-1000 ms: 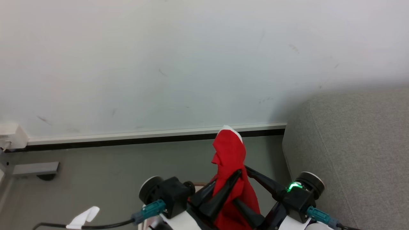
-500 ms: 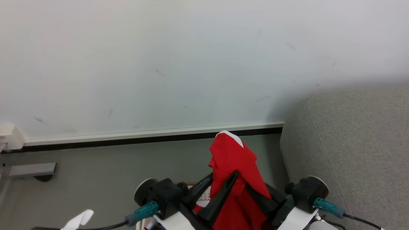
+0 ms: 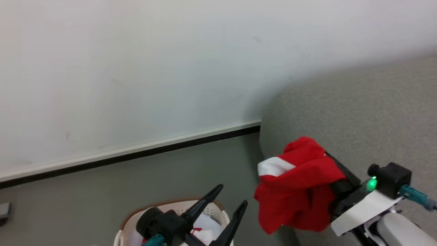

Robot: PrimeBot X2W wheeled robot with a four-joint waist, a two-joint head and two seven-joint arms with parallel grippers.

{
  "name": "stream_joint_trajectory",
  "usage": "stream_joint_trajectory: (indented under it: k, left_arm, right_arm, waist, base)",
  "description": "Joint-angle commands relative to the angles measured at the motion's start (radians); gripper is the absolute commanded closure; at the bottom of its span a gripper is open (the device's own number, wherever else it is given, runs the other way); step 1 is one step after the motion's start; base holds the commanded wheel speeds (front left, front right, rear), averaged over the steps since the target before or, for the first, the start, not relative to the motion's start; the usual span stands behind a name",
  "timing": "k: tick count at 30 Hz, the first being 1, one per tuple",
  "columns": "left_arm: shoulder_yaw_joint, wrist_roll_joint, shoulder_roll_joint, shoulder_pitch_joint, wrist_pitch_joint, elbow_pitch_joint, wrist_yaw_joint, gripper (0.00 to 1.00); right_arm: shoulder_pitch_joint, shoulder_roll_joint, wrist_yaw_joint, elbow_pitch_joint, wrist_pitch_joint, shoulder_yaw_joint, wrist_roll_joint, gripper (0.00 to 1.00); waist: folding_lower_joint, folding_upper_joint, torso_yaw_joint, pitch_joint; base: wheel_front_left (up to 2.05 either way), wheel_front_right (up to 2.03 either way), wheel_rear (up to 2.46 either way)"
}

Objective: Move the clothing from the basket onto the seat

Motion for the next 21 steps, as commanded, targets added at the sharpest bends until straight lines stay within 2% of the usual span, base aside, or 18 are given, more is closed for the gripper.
stream_joint_trajectory:
  k: [1,6,12,21]
  left_arm:
    - [-0.006,0.012,-0.005,0.008,-0.023,0.017,0.004,0.00]
    - [-0.026,0.032,-0.017,-0.002,-0.057,0.054,0.004,0.00]
    - [-0.031,0.039,-0.025,-0.023,-0.074,0.071,0.006,0.00]
    - [-0.039,0.034,-0.025,-0.052,-0.073,0.080,0.001,0.00]
  right_arm:
    - [0.015,-0.023,-0.002,-0.008,0.003,-0.033,0.003,1.00]
    - [0.047,-0.065,-0.002,-0.030,0.010,-0.116,-0.003,1.00]
    - [0.084,-0.080,-0.002,-0.061,0.022,-0.173,-0.021,1.00]
    - [0.112,-0.052,-0.002,-0.097,0.038,-0.249,-0.056,1.00]
  waist:
    - [-0.0001,-0.0001,-0.075,0.011]
    - [-0.0001,-0.0001,-0.149,0.023]
    - [-0.0001,-0.0001,-0.196,0.037]
    - [-0.0001,-0.0001,-0.202,0.072]
  base:
    - [0.00,0.00,0.00]
    - [0.00,0.00,0.00]
    - [0.00,0.00,0.00]
    - [0.00,0.00,0.00]
